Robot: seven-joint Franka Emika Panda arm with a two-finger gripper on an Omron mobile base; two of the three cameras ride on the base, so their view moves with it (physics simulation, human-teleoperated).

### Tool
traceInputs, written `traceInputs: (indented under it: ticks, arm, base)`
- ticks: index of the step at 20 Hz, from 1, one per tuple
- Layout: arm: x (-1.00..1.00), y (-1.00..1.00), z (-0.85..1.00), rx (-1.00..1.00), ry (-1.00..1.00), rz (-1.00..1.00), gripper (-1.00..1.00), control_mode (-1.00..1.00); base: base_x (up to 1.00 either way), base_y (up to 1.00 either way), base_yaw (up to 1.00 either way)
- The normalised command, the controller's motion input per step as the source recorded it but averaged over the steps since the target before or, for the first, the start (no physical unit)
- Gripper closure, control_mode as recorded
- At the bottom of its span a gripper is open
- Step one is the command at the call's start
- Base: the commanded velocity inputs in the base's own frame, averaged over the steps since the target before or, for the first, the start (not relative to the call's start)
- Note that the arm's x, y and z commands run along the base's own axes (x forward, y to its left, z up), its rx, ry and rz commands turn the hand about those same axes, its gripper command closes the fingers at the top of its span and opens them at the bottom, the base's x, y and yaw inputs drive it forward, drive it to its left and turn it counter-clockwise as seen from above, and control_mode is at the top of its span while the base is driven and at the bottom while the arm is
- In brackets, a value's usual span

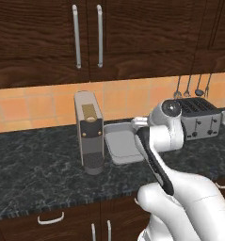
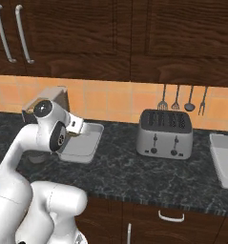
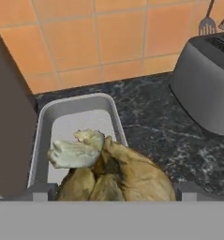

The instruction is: Place one onion and one fish in each tupperware on the nearby counter, to pack two identical lunches.

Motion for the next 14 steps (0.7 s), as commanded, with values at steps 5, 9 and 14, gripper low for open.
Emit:
traceInputs:
  ticks: [5, 9, 14]
  arm:
    - [0.63, 0.40, -0.84, 0.17, 0.18, 0.11, 1.00, -1.00]
    - [0.65, 0.50, -0.35, 0.08, 0.29, 0.11, 1.00, -1.00]
    - [0.81, 0.20, -0.22, -0.01, 0.20, 0.00, 1.00, -1.00]
  base:
    - [0.00, 0.00, 0.00]
    - [0.00, 0.00, 0.00]
    - [0.00, 0.00, 0.00]
